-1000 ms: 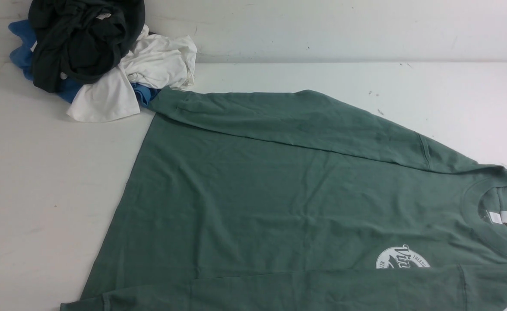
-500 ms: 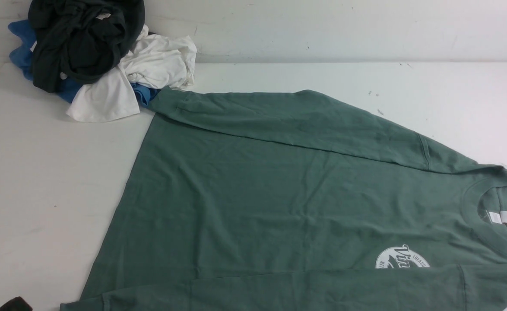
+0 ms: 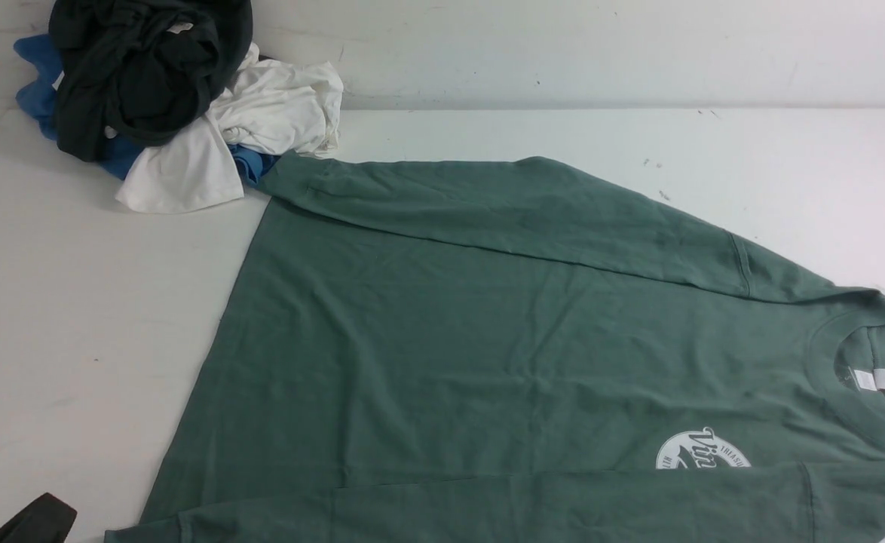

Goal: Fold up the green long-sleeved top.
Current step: Use the left arm to clamp the cuff closest to it

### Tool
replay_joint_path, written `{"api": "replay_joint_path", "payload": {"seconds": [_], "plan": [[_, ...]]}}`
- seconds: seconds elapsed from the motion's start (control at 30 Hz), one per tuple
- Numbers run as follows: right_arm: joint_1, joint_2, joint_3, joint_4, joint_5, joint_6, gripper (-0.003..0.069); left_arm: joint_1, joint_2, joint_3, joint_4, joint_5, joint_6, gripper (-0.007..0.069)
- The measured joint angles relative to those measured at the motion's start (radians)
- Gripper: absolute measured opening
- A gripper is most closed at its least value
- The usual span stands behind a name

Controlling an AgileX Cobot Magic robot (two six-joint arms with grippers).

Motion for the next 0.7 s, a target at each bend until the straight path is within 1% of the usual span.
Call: {"api": "replay_joint_path", "payload": {"seconds": [0.03,0.07,0.13,0.17,0.2,0.27,0.33,0.37,0.43,0.5,0.57,0.6,0.67,0.7], "plan": [[0.000,0.000,0.000,-0.029,-0.014,-0.019,-0.0014,0.000,0.000,-0.053,0.017,0.023,0.139,-0.0007],[0.000,0.000,0.000,-0.039,-0.028,-0.033,-0.0014,0.000,0.000,-0.096,0.030,0.041,0.220,-0.0007],[0.000,0.000,0.000,-0.051,-0.067,-0.078,-0.0014,0.000,0.017,-0.197,0.071,0.097,0.351,-0.0007],[0.000,0.000,0.000,-0.052,-0.070,-0.084,-0.0014,0.000,0.022,-0.219,0.082,0.105,0.361,-0.0007],[0.000,0.000,-0.010,-0.065,-0.078,-0.144,-0.0014,0.000,0.083,-0.308,0.140,0.180,0.408,-0.0007],[0.000,0.005,-0.053,-0.091,-0.075,-0.231,-0.0014,0.000,0.175,-0.402,0.223,0.273,0.422,-0.0007],[0.000,0.052,-0.143,-0.140,-0.075,-0.332,-0.0014,0.000,0.317,-0.529,0.352,0.426,0.421,-0.0007],[0.000,0.094,-0.198,-0.172,-0.072,-0.403,-0.0014,0.000,0.394,-0.596,0.406,0.484,0.415,-0.0007],[0.000,0.188,-0.313,-0.235,-0.047,-0.505,-0.0014,0.000,0.549,-0.728,0.532,0.634,0.398,-0.0007],[0.000,0.309,-0.457,-0.296,0.024,-0.605,-0.0014,0.000,0.693,-0.838,0.639,0.762,0.371,-0.0007],[0.002,0.416,-0.588,-0.322,0.126,-0.666,-0.0014,-0.010,0.805,-0.897,0.716,0.830,0.343,-0.0003],[0.004,0.427,-0.602,-0.323,0.139,-0.670,-0.0014,-0.012,0.817,-0.901,0.716,0.834,0.340,-0.0003],[0.038,0.563,-0.765,-0.307,0.327,-0.710,-0.0014,-0.049,0.949,-0.918,0.763,0.847,0.306,0.0020],[0.052,0.588,-0.791,-0.299,0.366,-0.716,-0.0014,-0.060,0.985,-0.914,0.764,0.847,0.301,0.0034]]}}
